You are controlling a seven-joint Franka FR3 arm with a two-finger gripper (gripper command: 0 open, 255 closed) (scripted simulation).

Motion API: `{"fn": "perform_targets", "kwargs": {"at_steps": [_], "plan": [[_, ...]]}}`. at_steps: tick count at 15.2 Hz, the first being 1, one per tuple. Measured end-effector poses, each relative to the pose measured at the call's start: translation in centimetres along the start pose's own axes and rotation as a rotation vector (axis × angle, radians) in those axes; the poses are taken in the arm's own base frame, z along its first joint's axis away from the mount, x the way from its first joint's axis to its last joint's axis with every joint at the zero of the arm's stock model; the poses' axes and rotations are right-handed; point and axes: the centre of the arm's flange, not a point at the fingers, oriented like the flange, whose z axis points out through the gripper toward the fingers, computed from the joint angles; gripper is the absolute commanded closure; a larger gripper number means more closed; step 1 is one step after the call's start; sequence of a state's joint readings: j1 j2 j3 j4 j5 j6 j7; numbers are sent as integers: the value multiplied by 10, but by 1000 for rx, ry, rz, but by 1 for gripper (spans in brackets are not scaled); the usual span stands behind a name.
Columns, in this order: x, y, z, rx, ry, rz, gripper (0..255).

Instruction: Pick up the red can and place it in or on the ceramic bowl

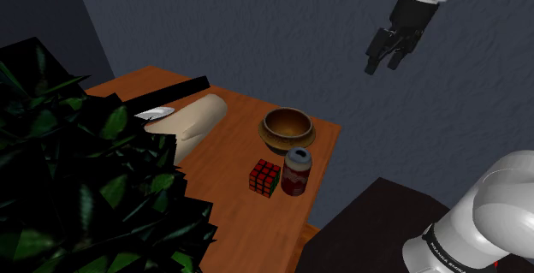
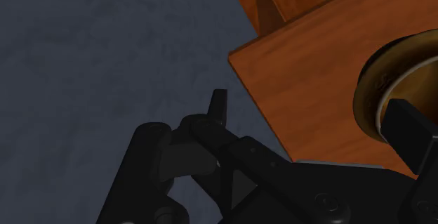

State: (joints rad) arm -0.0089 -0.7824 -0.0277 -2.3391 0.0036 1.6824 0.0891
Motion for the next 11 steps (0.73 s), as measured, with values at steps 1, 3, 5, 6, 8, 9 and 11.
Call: {"fn": "perform_targets", "kwargs": {"at_steps": [1, 3, 5, 6, 8, 9, 11], "plan": [[0, 0, 0, 0, 0, 0, 0], [-2, -15, 5, -3, -7, 8, 0], [-8, -37, 16, -7, -17, 20, 0], [-9, -49, 21, -9, -21, 26, 0], [-12, -73, 33, -14, -32, 40, 0], [-13, -86, 37, -16, -38, 47, 0], [-19, -110, 47, -21, -49, 62, 0]]}}
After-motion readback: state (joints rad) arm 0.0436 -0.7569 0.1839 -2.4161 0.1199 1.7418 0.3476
